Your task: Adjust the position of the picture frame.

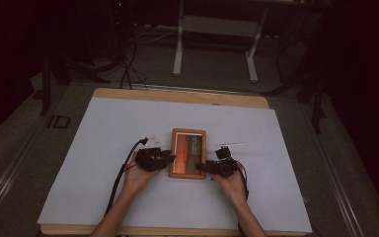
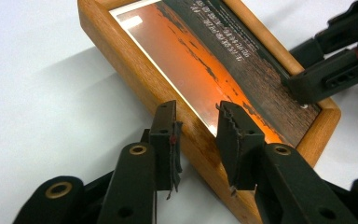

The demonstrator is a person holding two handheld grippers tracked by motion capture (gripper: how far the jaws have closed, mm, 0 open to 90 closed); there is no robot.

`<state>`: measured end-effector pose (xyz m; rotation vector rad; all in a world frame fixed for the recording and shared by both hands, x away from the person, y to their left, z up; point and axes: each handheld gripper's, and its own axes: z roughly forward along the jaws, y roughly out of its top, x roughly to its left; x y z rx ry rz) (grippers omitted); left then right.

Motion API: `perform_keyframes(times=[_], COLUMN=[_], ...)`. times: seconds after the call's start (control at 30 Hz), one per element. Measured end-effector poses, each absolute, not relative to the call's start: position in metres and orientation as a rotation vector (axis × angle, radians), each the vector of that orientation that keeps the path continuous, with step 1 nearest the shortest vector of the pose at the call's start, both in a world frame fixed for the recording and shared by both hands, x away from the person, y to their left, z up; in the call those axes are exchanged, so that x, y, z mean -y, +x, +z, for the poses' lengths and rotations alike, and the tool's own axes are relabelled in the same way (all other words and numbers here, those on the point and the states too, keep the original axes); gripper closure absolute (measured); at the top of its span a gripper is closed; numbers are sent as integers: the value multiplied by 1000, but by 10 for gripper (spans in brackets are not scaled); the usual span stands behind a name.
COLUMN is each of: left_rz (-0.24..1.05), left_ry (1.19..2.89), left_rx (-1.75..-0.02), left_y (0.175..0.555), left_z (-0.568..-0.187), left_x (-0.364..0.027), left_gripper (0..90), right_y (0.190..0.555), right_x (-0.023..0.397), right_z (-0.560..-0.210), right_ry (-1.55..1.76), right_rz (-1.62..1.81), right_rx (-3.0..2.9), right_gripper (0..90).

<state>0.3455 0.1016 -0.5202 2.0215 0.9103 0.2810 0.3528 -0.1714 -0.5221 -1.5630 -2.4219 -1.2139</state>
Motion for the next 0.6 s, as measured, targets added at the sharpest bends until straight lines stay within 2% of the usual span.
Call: perform_keyframes(times=[0.23,0.6], left_rz=[297,293], left_ry=[1986,1925], left_rx=[-947,-978], left_y=[346,343], left_z=[-517,-511], left_x=[-110,-120], left_gripper=[644,592], right_y=[353,350], right_x=[182,187], right_z=[-506,-491], right_ry=[-1550,-1479], right_rz=[-1332,-1413], right_rx=[2480,2570], right_gripper=[469,523])
